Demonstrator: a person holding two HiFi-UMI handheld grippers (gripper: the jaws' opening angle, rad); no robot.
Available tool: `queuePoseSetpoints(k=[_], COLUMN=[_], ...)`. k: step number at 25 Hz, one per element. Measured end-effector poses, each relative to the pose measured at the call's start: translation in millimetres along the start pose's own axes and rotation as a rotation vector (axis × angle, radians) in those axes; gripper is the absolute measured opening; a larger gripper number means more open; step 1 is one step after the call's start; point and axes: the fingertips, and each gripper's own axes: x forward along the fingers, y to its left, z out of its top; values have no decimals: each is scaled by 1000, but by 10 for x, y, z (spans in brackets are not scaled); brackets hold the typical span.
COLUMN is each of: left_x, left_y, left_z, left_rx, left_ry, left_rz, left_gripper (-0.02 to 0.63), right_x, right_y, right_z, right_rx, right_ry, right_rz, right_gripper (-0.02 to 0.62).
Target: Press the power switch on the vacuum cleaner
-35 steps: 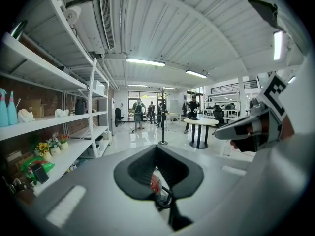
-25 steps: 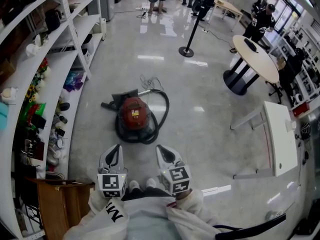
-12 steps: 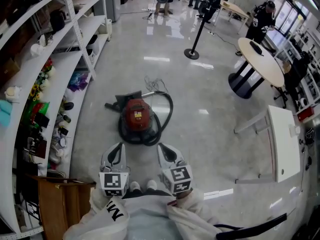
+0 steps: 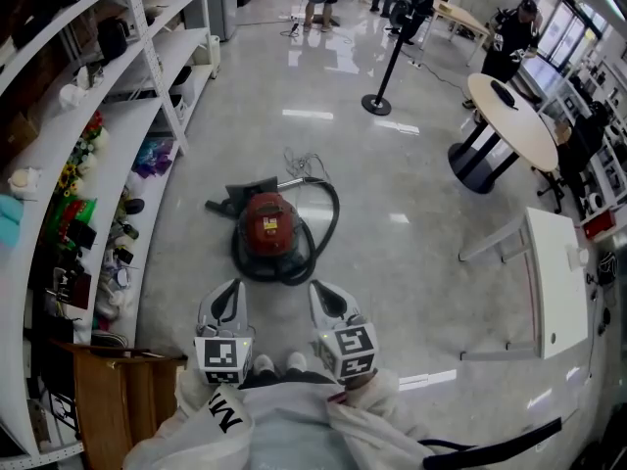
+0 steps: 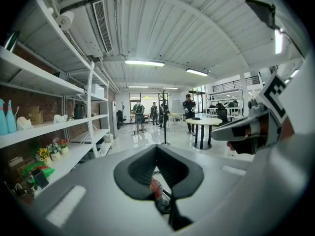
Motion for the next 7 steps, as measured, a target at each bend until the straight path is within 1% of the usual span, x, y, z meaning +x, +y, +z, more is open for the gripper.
queuePoseSetpoints(k=[7], left_x=[9], left_y=[-11], left_z=[-16], left_rx=[-1], left_ry=[3], left_rz=[3], left_gripper=[0], right_x=[-7], right_y=[-23], right_z=[-15], right_rx=[1], right_ry=[7], right_rz=[2], right_gripper=[0])
